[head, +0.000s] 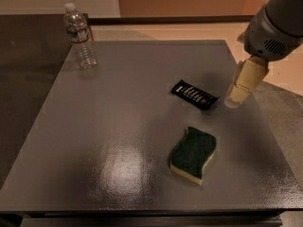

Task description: Pick rxbar chocolate

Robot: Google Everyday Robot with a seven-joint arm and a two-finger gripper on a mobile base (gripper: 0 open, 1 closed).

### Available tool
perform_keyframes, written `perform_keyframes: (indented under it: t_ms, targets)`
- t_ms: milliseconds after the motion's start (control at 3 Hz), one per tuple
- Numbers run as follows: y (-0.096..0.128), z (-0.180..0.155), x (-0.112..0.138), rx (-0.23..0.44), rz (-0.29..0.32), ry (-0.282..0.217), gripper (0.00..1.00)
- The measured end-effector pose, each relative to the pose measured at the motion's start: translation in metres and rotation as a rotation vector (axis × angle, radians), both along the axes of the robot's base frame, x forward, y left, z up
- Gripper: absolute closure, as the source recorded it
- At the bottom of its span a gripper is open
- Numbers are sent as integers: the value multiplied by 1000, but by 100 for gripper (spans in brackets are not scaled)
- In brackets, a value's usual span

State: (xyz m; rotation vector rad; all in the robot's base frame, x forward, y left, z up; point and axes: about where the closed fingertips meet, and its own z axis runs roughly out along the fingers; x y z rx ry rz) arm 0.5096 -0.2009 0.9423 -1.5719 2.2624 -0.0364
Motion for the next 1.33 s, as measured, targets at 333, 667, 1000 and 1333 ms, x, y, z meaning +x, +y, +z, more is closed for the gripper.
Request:
perform_keyframes:
  t_ms: [333,667,1000,1333]
  targets:
    - [12,-20,22,48,-52,8,0]
    - [25,-40,33,84,-83,18,0]
    - [31,-62,38,98,-107,35,0]
    - [35,-81,38,107,-126,47,0]
